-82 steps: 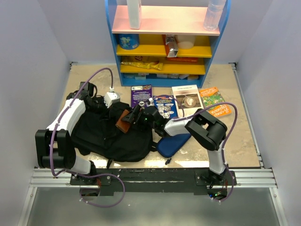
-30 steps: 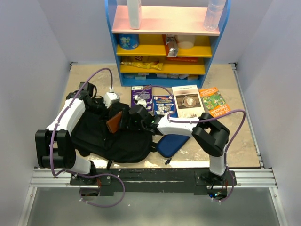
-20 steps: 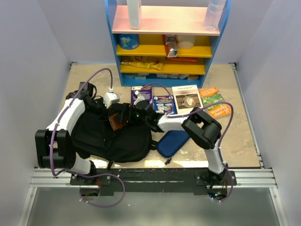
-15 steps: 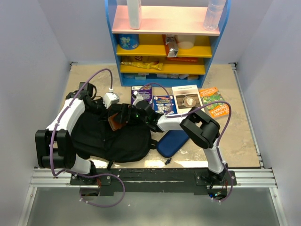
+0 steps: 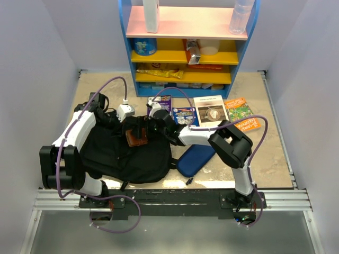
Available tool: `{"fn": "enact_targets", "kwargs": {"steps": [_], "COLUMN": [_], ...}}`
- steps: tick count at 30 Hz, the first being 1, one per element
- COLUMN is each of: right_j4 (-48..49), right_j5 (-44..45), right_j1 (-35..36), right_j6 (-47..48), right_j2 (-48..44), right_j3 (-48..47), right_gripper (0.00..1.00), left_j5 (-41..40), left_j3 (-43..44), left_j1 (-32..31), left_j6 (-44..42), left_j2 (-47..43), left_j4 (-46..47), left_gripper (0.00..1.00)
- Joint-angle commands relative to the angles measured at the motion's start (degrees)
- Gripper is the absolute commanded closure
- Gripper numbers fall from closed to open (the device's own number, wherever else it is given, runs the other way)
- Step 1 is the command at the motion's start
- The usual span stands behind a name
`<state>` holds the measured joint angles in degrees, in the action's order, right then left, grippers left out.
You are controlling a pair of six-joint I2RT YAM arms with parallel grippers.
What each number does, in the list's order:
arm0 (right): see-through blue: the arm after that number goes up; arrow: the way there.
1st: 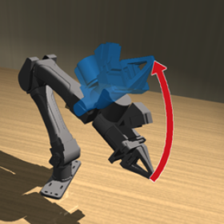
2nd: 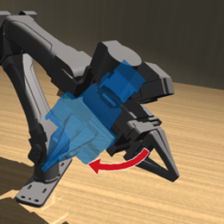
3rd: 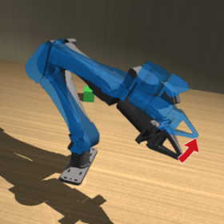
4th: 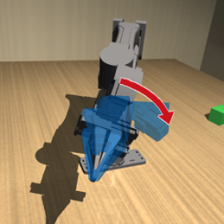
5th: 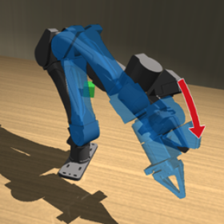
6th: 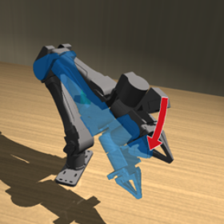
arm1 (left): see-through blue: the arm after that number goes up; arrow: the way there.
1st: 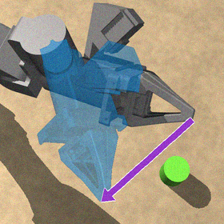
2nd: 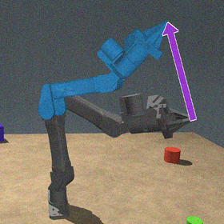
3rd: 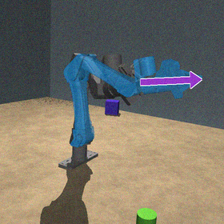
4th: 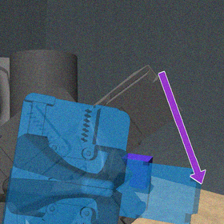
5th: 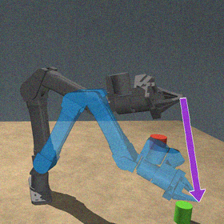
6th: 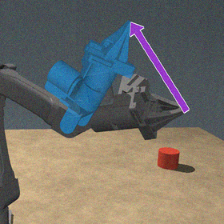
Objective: Pack the student bag
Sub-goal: Place the stationery in the student bag.
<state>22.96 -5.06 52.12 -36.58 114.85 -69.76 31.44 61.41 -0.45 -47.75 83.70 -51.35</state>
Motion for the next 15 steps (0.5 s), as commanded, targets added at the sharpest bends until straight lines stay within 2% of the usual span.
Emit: {"fn": "enact_targets", "kwargs": {"steps": [1,7,13,15], "right_j4": [-3.18,-12.13,-10.13,-8.82], "right_j5": [1.62,7.25,2.43,-0.63], "right_j1": [-0.17,-0.17,-0.09,0.35], "right_j6": [3.35,5.11,2.75,1.34], "right_j2": [2.13,-0.14,1.34,1.87], "right_j3": [-2.23,-3.37,-2.4,-1.35], "right_gripper": [0.04,0.01,0.02,0.07], "left_j5": [2.75,3.1,3.8,3.63], "left_j3": [1.35,1.26,1.87,1.79], "left_j1": [-0.26,-0.34,-0.26,-0.26], "left_j6": [-0.94,-0.86,-0.68,-0.68], "left_j2": [-0.73,-0.47,-0.12,-0.38], "left_j4": [-1.2,-1.03,-1.03,-1.03], "left_gripper": [1.0,1.0,1.0,1.0]}}
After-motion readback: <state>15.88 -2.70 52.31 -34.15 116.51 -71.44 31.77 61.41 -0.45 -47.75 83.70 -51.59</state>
